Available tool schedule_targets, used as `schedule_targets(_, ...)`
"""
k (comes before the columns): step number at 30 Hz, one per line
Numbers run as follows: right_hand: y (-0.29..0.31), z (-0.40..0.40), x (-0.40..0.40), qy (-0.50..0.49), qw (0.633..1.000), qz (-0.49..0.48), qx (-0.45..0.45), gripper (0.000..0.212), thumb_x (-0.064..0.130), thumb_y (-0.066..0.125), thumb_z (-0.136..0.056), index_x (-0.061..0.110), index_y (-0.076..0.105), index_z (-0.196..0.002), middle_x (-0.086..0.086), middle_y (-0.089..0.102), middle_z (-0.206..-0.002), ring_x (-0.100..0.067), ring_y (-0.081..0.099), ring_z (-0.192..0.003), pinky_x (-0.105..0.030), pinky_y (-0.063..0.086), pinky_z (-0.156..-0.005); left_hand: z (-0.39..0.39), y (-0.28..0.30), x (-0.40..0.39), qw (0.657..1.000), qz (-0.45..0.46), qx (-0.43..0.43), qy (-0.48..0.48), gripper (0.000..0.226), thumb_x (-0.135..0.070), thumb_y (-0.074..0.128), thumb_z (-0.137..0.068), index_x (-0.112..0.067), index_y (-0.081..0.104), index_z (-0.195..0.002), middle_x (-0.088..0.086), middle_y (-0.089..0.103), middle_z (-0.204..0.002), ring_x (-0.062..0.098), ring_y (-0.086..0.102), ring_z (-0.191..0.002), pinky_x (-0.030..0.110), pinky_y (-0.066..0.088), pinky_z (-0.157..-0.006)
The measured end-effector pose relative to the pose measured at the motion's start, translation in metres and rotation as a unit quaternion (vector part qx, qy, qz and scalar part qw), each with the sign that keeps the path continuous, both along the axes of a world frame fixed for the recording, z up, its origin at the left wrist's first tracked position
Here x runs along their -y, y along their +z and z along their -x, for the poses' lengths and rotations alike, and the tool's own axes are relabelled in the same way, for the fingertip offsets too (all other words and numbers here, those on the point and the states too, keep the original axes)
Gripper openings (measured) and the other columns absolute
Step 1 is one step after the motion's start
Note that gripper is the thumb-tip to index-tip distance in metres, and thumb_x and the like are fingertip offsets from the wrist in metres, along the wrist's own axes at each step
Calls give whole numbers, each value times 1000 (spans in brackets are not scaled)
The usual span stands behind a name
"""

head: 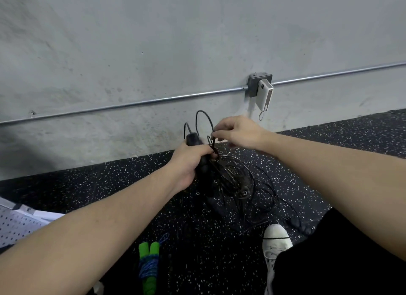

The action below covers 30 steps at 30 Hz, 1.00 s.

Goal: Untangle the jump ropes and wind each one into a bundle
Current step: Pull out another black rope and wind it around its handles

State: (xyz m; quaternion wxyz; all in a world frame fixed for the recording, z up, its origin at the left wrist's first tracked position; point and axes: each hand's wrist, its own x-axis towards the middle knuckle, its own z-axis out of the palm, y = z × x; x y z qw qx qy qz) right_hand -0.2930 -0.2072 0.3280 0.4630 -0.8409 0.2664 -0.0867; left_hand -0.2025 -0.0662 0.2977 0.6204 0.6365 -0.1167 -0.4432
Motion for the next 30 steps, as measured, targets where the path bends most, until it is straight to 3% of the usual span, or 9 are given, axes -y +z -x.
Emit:
schedule_targets(3,5,-4,1,-18,994,-94,42,11,19,48,-105,18,53,-96,1,77,-83,-18,74,-84,-42,55,-86,-15,-5,-4,996,-45,46,60,25,8,59,-87,-15,52,-83,4,60,-59,15,60,-50,21,45,-42)
schedule_targets(6,15,-4,8,-84,972,-190,110,12,12,38,-107,13,45,-97,-9,69,-74,-28,68,-76,-41,58,-74,-30,-14,-12,987,-94,91,90,21,7,60,-86,-13,52,-86,7,61,-65,17,62,-53,23,46,-46)
schedule_targets(11,25,-3,7,-131,955,-217,158,13,11,34,-107,15,41,-98,-6,53,-71,-22,63,-58,-40,59,-55,-28,-24,-12,955,-156,252,1,20,3,61,-86,-13,56,-96,13,69,-83,12,69,-54,26,50,-54)
schedule_targets(17,39,-5,-2,-130,920,-294,223,12,10,38,-107,14,44,-97,-7,56,-72,-24,66,-59,-43,60,-55,-29,-24,-8,909,-163,375,-76,21,-8,75,-87,-20,63,-99,-2,67,-95,18,62,-91,26,44,-78)
schedule_targets(20,43,-4,-3,-124,908,-316,247,11,9,39,-107,13,43,-97,-9,55,-72,-25,65,-59,-42,58,-52,-20,-17,-3,934,-58,334,-117,22,-16,81,-86,-19,68,-104,-10,73,-98,6,66,-93,15,47,-86)
schedule_targets(22,44,-3,-2,-107,895,-344,263,10,10,39,-107,12,42,-97,-9,55,-72,-26,65,-60,-42,58,-52,-15,-17,-1,943,-27,302,-140,21,-16,82,-85,-17,63,-93,-4,77,-95,12,70,-94,25,51,-93)
schedule_targets(25,45,-6,-5,-109,878,-370,286,9,12,40,-107,12,44,-100,-8,59,-73,-26,69,-64,-43,60,-57,-14,-15,2,932,-56,336,-126,28,-24,86,-83,-23,58,-86,-6,69,-83,13,66,-83,25,47,-79)
schedule_targets(28,42,-5,3,-161,850,-410,288,14,18,39,-107,11,51,-105,-11,70,-90,-26,72,-81,-44,62,-66,-16,-10,6,951,-40,297,-71,31,-19,88,-79,-16,64,-98,-6,69,-84,10,63,-80,26,49,-82)
schedule_targets(30,35,0,9,-169,872,-401,222,22,18,34,-106,8,51,-115,-14,69,-106,-28,69,-90,-44,62,-71,-16,-6,6,968,-17,249,-40,38,-15,89,-77,-13,65,-107,-6,72,-85,10,68,-81,30,54,-89)
